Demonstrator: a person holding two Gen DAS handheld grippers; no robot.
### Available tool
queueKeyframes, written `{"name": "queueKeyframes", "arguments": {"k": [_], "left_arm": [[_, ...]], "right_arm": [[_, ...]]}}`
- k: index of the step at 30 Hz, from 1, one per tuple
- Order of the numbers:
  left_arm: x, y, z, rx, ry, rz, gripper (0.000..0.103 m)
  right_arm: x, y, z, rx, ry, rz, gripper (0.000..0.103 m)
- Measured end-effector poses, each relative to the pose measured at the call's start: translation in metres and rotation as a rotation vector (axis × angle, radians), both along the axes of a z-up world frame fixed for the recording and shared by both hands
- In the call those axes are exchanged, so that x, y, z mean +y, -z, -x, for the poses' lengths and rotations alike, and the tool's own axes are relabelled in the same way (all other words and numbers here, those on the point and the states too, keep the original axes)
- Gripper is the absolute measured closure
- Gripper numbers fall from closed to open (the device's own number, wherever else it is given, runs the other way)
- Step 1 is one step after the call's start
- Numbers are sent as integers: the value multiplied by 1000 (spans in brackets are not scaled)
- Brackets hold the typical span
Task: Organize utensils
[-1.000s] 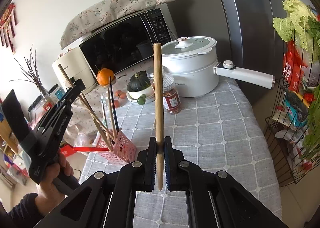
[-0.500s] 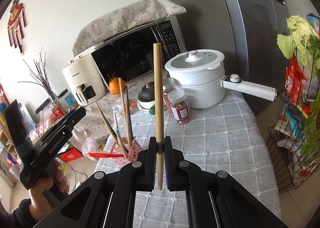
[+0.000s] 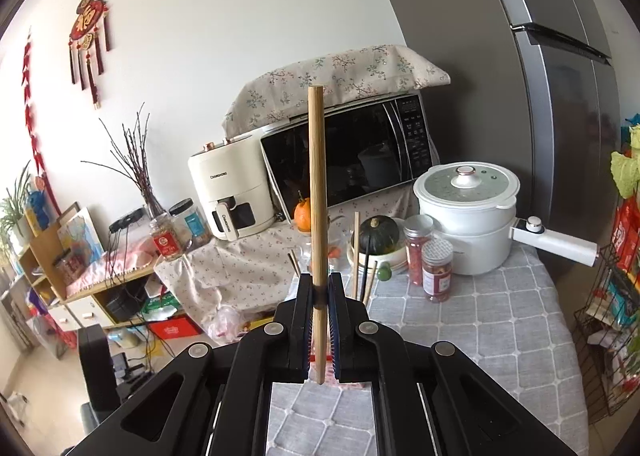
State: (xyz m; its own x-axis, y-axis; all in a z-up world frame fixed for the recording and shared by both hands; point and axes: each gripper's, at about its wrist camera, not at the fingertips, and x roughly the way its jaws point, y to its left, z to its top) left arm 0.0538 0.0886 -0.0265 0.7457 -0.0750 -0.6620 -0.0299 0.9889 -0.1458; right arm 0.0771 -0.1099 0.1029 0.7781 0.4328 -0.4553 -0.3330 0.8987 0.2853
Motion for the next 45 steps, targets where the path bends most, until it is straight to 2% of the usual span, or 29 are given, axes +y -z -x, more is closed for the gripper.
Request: {"name": "queueKeyframes", "arguments": {"k": [6,11,18,21,24,26,30,35,37,39,41,45], "left_arm": [[13,8,-4,51,-19,37,30],[17,4,-3,37,-20,35,28],[19,8,-7,57,-26,37,27],[17,10,-10,68,-32,30,23],[15,9,-11,67,-37,30,19],[12,8,-10,64,-38,24,17],[4,7,-6,63,-37,11,10],[-8,5,3,70,-44,-21,4],[-13,4,7,89,-53,-26,1],[-23,3,10,113,-50,-64,1],[-33,1,17,118,-65,-105,1],[-49,-4,33,106,-68,-130,1]], "right_arm": [[50,32,-40,-34,40,115,96],[79,67,-68,-42,71,215,96],[91,98,-91,-18,77,234,96],[88,100,-93,1,61,193,95],[77,90,-87,12,52,136,82],[68,77,-79,3,54,107,68],[42,45,-54,-26,65,64,48],[7,23,-16,-6,141,103,24],[-5,23,-1,20,175,130,19],[-14,26,12,73,202,183,12],[-21,32,25,115,207,206,0],[-30,41,54,130,196,229,0]]}}
